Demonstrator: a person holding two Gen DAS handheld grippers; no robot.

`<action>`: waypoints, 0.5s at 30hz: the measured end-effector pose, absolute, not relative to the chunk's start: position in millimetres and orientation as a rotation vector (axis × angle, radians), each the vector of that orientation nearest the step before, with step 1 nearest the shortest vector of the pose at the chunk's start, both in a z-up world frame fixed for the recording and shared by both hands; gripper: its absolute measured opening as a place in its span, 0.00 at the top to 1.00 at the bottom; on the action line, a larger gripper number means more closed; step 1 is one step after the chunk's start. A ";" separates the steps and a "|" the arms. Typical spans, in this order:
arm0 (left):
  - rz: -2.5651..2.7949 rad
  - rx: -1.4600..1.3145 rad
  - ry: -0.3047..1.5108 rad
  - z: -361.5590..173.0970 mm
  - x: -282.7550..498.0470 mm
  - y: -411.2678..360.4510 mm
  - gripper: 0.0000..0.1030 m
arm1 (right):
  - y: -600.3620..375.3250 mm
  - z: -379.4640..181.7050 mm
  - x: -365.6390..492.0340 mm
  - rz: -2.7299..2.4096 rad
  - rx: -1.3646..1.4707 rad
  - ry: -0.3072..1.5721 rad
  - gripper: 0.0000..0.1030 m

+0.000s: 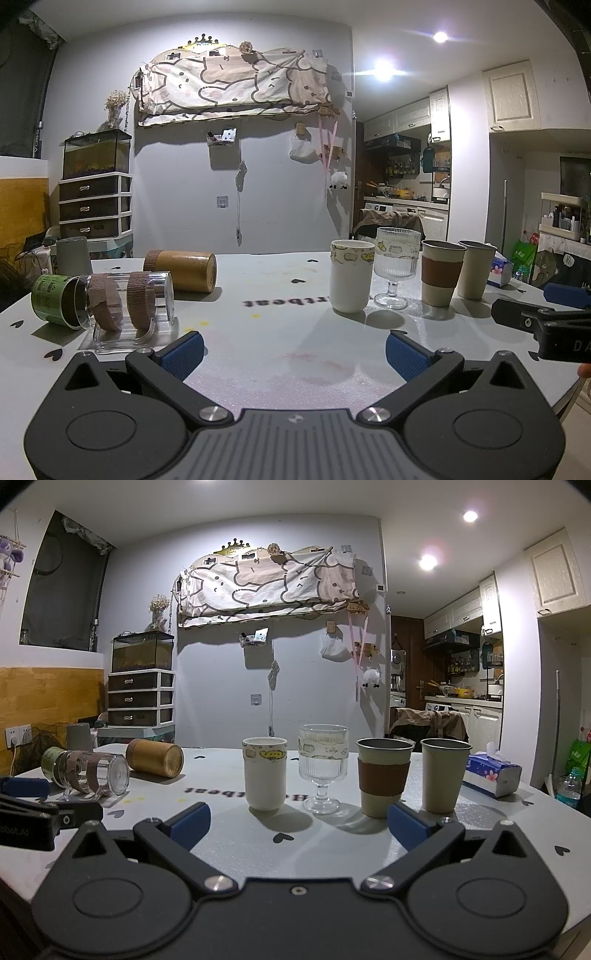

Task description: Flip cup upright

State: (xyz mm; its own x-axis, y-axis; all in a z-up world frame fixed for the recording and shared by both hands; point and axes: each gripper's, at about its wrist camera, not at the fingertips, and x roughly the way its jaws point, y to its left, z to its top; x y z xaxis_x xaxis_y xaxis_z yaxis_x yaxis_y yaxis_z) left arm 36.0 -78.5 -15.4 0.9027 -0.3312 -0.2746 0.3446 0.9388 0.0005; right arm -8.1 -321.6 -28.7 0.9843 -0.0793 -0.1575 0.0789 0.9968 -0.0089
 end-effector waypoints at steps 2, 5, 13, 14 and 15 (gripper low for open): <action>-0.349 0.050 0.276 -15.2 36.1 -78.3 0.00 | -321.6 -28.7 -8.1 -0.079 -0.003 0.159 0.00; -0.349 0.049 0.275 -15.6 36.0 -78.5 0.00 | -321.1 -28.7 -8.2 -0.079 -0.003 0.159 0.00; -0.349 0.049 0.275 -15.8 36.1 -78.4 0.00 | -321.4 -28.6 -8.1 -0.079 -0.003 0.159 0.00; -0.349 0.049 0.275 -15.9 36.1 -78.3 0.00 | -321.5 -28.6 -8.0 -0.079 -0.003 0.159 0.00; -0.347 0.047 0.275 -14.7 35.7 -78.0 0.00 | -320.9 -28.6 -8.1 -0.079 -0.003 0.159 0.00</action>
State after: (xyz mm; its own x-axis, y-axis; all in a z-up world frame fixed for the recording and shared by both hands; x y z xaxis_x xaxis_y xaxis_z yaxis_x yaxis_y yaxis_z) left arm 35.7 -78.0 -14.7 0.9035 -0.3294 -0.2741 0.3422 0.9396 -0.0012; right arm -8.1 -320.9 -28.6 0.9842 -0.0792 -0.1585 0.0787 0.9969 -0.0093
